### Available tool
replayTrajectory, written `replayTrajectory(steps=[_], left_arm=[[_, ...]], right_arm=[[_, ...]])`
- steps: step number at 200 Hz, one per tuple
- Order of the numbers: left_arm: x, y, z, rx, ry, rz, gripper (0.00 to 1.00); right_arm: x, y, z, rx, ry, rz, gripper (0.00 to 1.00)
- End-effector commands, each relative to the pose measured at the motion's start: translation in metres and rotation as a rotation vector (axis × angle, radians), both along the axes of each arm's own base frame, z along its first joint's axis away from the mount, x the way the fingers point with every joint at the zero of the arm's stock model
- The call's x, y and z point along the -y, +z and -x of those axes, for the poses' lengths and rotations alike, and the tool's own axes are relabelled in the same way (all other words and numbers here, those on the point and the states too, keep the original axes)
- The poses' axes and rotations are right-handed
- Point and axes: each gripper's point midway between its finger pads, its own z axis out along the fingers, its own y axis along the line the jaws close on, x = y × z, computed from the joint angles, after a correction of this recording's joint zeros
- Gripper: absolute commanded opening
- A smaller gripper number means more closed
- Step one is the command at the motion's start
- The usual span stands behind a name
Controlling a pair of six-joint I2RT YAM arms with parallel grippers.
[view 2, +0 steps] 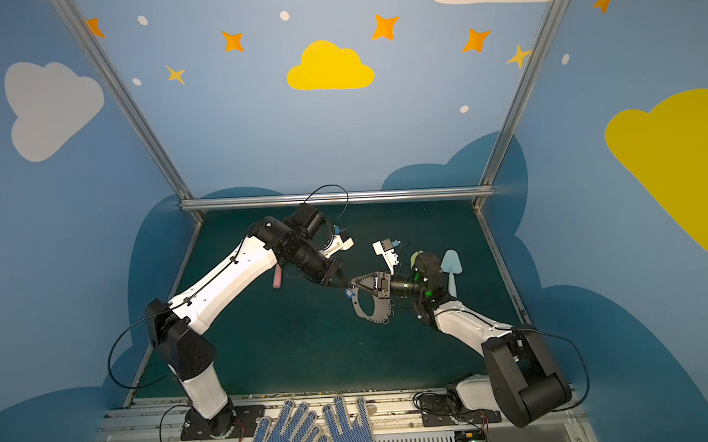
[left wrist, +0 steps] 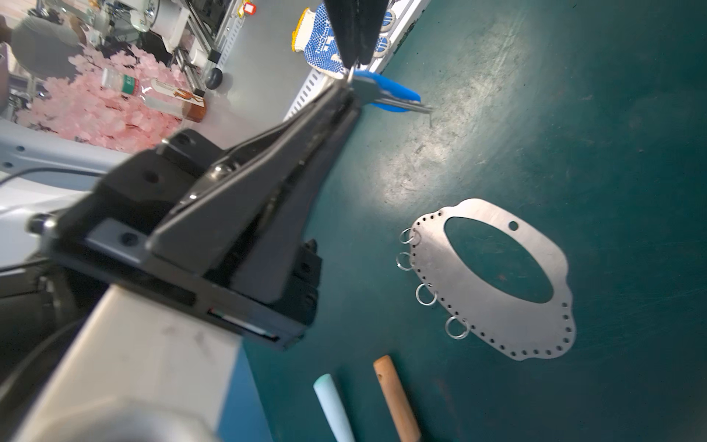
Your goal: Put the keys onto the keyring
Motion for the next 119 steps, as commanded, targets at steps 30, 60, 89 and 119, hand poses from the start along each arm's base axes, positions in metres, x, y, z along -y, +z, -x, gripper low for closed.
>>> replayTrajectory(steps=[30, 60, 89, 119], left_arm=[[0.002, 0.014, -0.008, 0.058, 0.006, 0.037, 0.04], [-0.001, 0.018, -0.020, 0.072, 0.062, 0.048, 0.24], [-0.015, 0.025, -0.045, 0.063, 0.209, 0.117, 0.36], [-0.029, 0.034, -0.061, 0.063, 0.372, 0.245, 0.40]], right_arm=[[-0.005, 0.016, 0.009, 0.065, 0.048, -0.009, 0.00], [-0.003, 0.019, 0.003, 0.082, -0.014, -0.015, 0.00], [0.003, 0.027, -0.010, 0.089, -0.132, -0.052, 0.00], [0.016, 0.034, -0.030, 0.076, -0.307, -0.104, 0.00]])
